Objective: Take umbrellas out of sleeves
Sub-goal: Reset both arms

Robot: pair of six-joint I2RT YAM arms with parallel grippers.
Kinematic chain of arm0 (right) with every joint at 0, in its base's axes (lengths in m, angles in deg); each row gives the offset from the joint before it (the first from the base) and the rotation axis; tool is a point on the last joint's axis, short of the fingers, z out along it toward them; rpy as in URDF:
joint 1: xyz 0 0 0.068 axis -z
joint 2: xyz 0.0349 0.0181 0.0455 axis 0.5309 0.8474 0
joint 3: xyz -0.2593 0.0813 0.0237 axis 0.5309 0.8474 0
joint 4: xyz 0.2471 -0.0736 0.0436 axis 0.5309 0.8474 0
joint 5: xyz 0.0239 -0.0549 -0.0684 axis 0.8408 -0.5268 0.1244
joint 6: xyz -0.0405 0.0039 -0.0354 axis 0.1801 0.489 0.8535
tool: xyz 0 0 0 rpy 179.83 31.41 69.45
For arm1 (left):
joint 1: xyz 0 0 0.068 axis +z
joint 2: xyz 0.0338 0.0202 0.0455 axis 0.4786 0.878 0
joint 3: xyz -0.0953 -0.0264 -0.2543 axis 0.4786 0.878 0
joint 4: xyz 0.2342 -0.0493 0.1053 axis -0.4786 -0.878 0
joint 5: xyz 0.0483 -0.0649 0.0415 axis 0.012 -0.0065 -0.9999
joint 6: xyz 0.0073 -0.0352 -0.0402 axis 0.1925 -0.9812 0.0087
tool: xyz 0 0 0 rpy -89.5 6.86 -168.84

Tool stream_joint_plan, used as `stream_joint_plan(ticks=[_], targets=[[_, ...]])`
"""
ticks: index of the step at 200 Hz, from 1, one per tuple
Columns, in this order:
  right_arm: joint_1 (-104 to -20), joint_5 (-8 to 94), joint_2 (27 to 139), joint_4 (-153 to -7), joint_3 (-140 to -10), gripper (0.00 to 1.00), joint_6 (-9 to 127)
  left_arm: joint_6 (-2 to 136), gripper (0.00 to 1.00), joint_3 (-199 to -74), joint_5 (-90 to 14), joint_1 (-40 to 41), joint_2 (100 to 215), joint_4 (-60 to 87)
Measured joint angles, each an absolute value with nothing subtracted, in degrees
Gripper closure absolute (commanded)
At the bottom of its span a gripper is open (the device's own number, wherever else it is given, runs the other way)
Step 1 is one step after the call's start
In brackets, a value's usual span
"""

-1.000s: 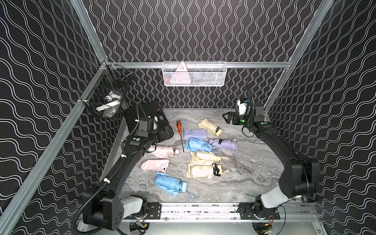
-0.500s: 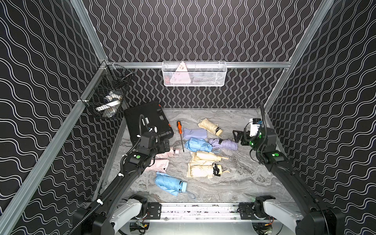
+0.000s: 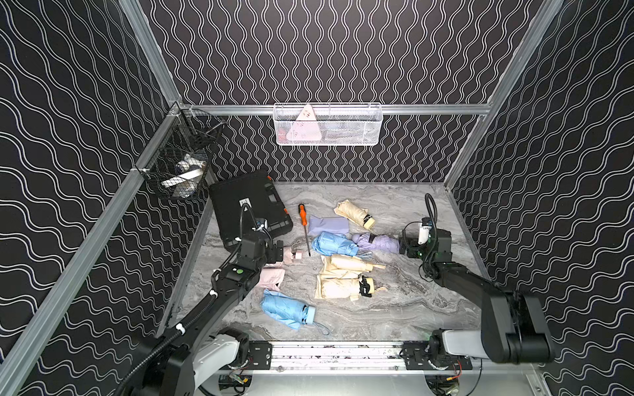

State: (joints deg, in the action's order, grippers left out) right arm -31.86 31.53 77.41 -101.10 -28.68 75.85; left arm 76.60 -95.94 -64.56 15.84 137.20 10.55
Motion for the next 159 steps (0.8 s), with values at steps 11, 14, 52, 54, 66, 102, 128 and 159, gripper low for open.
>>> stream_joint_plan(ticks=[11, 14, 52, 54, 66, 102, 128, 159], targets=[[-31.18, 32.1, 79.55, -103.44, -28.68, 0.0, 75.81, 78.0, 0.01, -95.37, -64.89, 16.52, 139.54, 13.61], [-31.03, 32.12, 80.01, -103.92, -28.68, 0.0, 75.79, 78.24, 0.01, -95.19, -64.91, 16.74, 140.17, 14.57], [-29.59, 34.11, 82.5, -107.66, -28.9, 0.0, 75.41, 80.8, 0.01, -90.56, -62.77, 21.07, 150.84, 28.41], [-29.5, 34.26, 82.54, -107.71, -28.97, 0.0, 75.39, 80.67, 0.01, -90.21, -62.27, 21.48, 151.52, 29.35], [-29.08, 34.63, 82.72, -108.3, -29.16, 0.0, 75.39, 79.25, 0.01, -89.14, -59.86, 23.78, 154.99, 34.81], [-28.56, 35.53, 83.07, -108.84, -29.4, 0.0, 74.32, 79.16, 0.01, -89.12, -56.67, 26.2, 159.67, 44.04], [-28.52, 35.96, 83.99, -108.84, -30.56, 0.0, 74.32, 79.81, 0.01, -89.29, -56.54, 26.53, 162.01, 47.2], [-28.41, 36.38, 85.08, -108.84, -31.3, 0.0, 74.32, 79.79, 0.01, -85.58, -56.74, 26.71, 165.83, 58.79]])
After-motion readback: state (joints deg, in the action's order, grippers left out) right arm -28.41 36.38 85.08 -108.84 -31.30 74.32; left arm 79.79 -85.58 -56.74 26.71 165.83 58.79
